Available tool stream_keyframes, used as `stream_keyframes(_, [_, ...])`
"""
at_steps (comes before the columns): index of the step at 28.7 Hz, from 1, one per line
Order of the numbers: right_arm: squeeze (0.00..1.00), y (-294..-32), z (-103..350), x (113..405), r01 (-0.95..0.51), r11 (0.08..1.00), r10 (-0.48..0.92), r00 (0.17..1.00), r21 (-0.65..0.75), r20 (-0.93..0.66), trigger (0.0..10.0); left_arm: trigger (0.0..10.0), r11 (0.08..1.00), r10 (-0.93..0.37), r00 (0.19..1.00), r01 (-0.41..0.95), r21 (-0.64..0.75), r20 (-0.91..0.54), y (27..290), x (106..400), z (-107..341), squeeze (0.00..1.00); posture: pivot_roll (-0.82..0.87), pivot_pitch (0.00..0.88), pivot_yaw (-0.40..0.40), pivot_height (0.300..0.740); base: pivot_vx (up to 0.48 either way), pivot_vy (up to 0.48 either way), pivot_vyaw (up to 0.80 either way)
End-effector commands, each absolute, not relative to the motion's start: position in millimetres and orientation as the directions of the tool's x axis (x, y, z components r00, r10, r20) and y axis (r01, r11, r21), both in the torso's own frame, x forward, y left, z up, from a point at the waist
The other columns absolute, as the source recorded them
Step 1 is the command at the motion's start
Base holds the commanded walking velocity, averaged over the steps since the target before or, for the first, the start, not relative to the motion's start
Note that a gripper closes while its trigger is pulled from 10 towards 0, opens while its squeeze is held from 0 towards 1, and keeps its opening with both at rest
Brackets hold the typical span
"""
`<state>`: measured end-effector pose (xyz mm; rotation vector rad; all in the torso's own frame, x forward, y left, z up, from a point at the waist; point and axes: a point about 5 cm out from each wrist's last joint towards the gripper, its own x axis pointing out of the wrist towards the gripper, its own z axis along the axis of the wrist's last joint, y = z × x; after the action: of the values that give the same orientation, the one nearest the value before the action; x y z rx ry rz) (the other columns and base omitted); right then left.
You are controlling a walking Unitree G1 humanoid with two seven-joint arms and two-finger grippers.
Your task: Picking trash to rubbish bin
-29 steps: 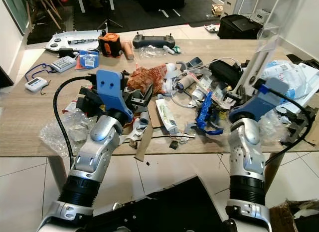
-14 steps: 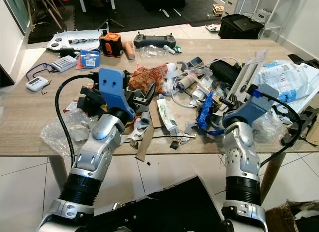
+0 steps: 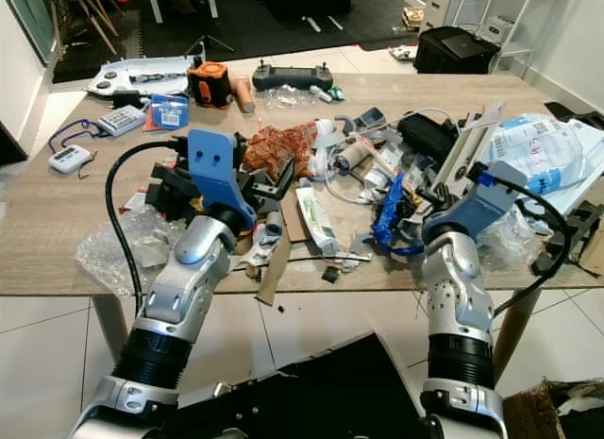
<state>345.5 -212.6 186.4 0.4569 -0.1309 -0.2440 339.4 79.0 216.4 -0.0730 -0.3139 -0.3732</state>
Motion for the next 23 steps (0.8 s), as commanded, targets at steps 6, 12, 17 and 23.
stream_keyframes(6, [0.01,-215.6,177.6,344.1,0.234,0.853,-0.276,0.961,0.466,0.023,10.0,10.0,0.926,-0.361,0.885,0.377,0.0,0.293,77.7,338.7,211.0,0.0,0.01,0.13,0.027,0.74,0.0,0.0,0.0])
stream_keyframes(12, [1.0,-216.5,175.8,343.1,0.244,0.849,-0.282,0.959,0.469,0.012,10.0,10.0,0.926,-0.362,0.885,0.378,0.001,0.293,77.4,338.9,211.3,0.0,0.01,0.13,0.027,0.74,0.0,0.0,0.0])
stream_keyframes(17, [1.0,-218.1,174.7,342.1,0.263,0.85,-0.294,0.956,0.457,-0.003,10.0,10.0,0.925,-0.364,0.884,0.38,0.001,0.293,76.9,338.9,211.0,0.0,0.01,0.13,0.027,0.74,0.0,0.0,0.0])
stream_keyframes(23, [0.04,-218.0,175.9,342.8,0.276,0.889,-0.289,0.957,0.365,-0.02,10.0,10.0,0.925,-0.363,0.884,0.379,0.002,0.293,77.0,338.7,211.0,0.0,0.01,0.13,0.027,0.74,0.0,0.0,0.0])
